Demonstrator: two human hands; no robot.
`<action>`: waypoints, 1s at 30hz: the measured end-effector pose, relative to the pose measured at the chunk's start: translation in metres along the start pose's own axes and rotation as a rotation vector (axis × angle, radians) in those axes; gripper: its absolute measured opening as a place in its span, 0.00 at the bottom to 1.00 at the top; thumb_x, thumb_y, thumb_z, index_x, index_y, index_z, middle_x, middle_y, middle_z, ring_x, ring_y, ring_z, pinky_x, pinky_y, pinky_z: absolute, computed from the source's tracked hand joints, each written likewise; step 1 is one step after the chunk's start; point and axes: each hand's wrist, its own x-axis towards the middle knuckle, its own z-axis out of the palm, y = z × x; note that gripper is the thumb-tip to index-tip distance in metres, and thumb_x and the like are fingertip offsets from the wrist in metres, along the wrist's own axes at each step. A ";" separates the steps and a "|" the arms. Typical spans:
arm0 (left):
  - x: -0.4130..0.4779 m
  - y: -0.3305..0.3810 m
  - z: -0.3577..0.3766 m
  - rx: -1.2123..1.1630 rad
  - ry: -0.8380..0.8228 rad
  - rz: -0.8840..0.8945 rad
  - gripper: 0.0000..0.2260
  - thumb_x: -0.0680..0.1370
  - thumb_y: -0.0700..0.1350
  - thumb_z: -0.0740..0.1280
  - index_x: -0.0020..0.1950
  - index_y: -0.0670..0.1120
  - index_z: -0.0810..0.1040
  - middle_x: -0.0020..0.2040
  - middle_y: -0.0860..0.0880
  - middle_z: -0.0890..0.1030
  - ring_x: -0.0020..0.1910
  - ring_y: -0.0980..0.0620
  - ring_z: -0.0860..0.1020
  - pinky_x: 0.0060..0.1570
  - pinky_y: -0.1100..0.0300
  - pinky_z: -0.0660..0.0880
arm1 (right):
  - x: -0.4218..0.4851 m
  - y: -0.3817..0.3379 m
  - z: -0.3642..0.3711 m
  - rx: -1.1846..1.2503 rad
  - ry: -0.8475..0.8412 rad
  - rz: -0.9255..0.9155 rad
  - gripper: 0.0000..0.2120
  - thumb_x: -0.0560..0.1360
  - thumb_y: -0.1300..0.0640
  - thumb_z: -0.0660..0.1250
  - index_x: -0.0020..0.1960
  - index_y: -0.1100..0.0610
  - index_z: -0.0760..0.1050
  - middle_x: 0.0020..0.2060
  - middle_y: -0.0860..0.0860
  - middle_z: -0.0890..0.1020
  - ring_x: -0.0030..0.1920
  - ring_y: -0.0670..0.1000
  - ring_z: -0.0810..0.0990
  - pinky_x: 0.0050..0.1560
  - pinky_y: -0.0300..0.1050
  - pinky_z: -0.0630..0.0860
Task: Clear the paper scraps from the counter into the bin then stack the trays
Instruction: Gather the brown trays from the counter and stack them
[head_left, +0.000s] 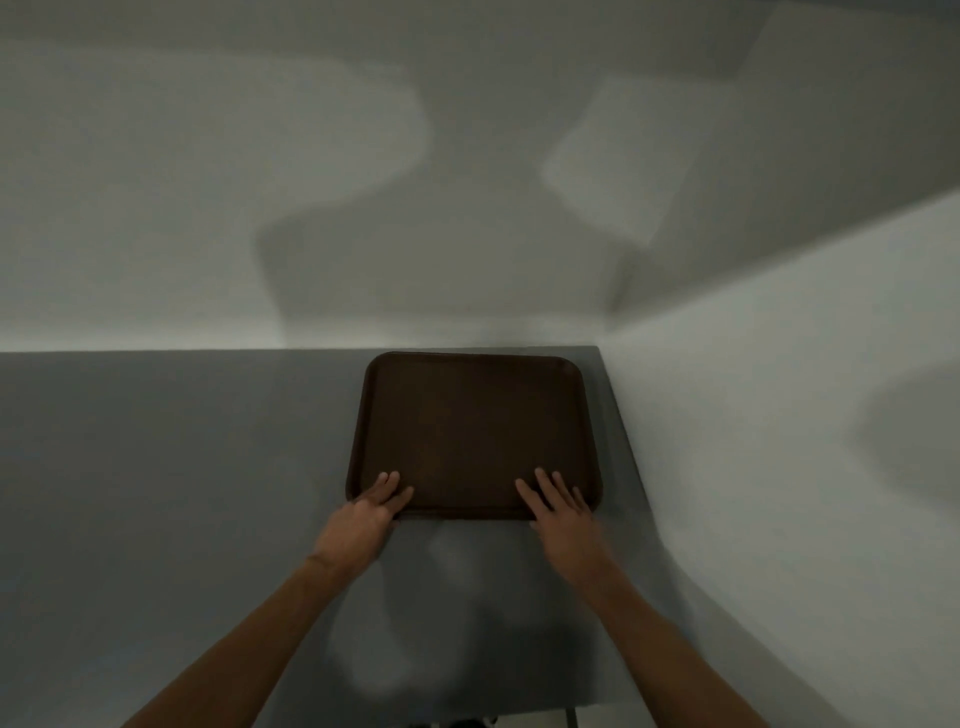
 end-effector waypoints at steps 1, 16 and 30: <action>0.003 0.002 0.003 0.047 -0.059 -0.020 0.28 0.70 0.44 0.80 0.70 0.53 0.80 0.73 0.46 0.76 0.70 0.45 0.77 0.43 0.47 0.85 | 0.003 0.001 0.005 0.000 -0.020 0.045 0.46 0.73 0.55 0.79 0.84 0.45 0.59 0.80 0.56 0.69 0.77 0.62 0.71 0.71 0.65 0.75; 0.044 0.061 -0.004 0.264 -0.129 -0.028 0.25 0.85 0.42 0.58 0.82 0.54 0.60 0.83 0.44 0.57 0.80 0.43 0.64 0.61 0.43 0.78 | 0.018 0.065 -0.032 -0.071 -0.106 0.030 0.43 0.80 0.69 0.56 0.86 0.40 0.46 0.86 0.51 0.51 0.85 0.57 0.49 0.82 0.63 0.49; 0.032 0.068 -0.008 0.274 -0.153 -0.034 0.29 0.84 0.38 0.55 0.83 0.56 0.53 0.85 0.47 0.49 0.82 0.45 0.57 0.66 0.45 0.74 | 0.006 0.061 -0.019 -0.076 0.013 0.016 0.42 0.77 0.69 0.63 0.85 0.43 0.57 0.84 0.54 0.61 0.83 0.61 0.60 0.79 0.68 0.58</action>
